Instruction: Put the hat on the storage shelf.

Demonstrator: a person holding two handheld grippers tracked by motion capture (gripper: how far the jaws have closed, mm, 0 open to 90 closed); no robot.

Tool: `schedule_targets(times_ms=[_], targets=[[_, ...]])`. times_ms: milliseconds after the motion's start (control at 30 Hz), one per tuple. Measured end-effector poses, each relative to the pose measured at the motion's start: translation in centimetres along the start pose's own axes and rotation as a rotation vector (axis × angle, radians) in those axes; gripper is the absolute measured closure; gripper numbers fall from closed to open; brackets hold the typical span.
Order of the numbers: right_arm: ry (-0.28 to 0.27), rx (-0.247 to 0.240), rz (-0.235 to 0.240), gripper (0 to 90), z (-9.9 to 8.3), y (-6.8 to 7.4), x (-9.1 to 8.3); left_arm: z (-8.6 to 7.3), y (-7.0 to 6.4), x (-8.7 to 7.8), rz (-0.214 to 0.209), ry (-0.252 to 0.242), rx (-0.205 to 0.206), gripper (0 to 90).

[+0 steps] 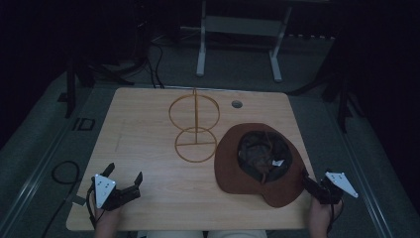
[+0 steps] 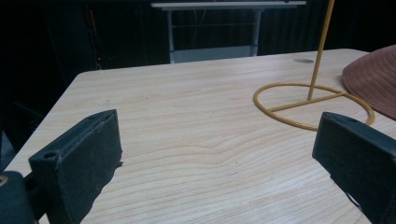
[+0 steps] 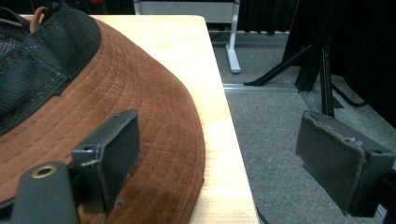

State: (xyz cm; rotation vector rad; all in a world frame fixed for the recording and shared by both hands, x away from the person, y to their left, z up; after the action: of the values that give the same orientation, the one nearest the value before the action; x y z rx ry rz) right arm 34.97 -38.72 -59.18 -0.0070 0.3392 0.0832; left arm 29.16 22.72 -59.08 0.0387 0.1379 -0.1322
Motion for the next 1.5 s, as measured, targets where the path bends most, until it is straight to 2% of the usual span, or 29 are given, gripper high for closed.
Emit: schedule_targets(times_ms=[200,233,367,433,500,567,600,667,767,933,967,1067,1200,1333,1500], targets=[[0.014,-0.022,0.005,13.7,0.0,0.2,-0.1,0.1,0.1,-0.1,-0.001,-0.005,-0.008,2.0],[0.012,-0.028,0.009,13.7,0.4,0.3,-0.6,0.2,0.1,-0.2,-0.002,-0.004,-0.008,2.0],[0.024,-0.015,0.028,13.7,1.2,0.9,-1.3,0.1,0.0,-0.2,-0.011,0.005,-0.016,2.0],[0.055,-0.052,0.03,13.7,1.8,1.6,-1.5,0.2,-0.1,-0.2,-0.014,0.003,-0.019,2.0],[0.07,-0.062,0.082,13.7,2.3,2.5,-1.6,0.3,-0.2,-0.2,-0.019,-0.001,-0.027,2.0],[0.08,-0.072,0.082,13.7,2.5,2.8,-1.6,0.5,-0.2,-0.3,-0.031,-0.02,-0.035,2.0],[0.081,-0.088,0.114,13.7,3.1,3.8,-1.7,0.6,-0.2,-0.4,-0.032,-0.022,-0.038,2.0],[0.097,-0.112,0.12,13.7,3.5,4.3,-1.6,0.5,-0.3,-0.4,-0.044,-0.016,-0.049,2.0],[0.121,-0.136,0.12,13.6,4.5,4.8,-1.6,0.3,-0.5,-0.3,-0.052,0.003,-0.04,2.0],[0.169,-0.169,0.156,13.7,6.4,5.5,-1.3,0.4,-1.0,-0.3,-0.075,0.004,-0.047,2.0],[0.171,-0.163,0.164,13.6,6.8,5.6,-1.3,0.4,-1.0,-0.3,-0.077,0.011,-0.035,2.0],[0.209,-0.188,0.184,13.6,7.8,5.9,-0.8,0.3,-1.1,-0.4,-0.069,0.019,-0.012,3.9],[0.261,-0.159,0.218,13.4,8.3,6.2,0.0,0.5,-1.1,-0.5,-0.077,0.013,-0.031,3.9],[0.296,-0.158,0.179,12.1,8.6,6.0,1.2,0.4,-1.1,-0.4,-0.081,0.03,-0.038,3.9],[0.324,-0.119,0.212,11.3,8.6,6.0,2.4,0.3,-1.2,-0.4,-0.091,0.057,-0.054,3.9]])
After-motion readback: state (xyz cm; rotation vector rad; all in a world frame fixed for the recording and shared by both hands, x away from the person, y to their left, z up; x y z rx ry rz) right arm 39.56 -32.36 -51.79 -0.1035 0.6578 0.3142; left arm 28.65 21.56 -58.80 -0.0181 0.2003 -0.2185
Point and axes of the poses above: each handheld gripper's, and its own axes: x roughly forward along the jaws, z roughly out of its top, y roughly to its left, the point moved 7 cm from there along x, roughly forward along the jaws, and after that the axes turned 5 degrees about z, right-handed, at the moved point
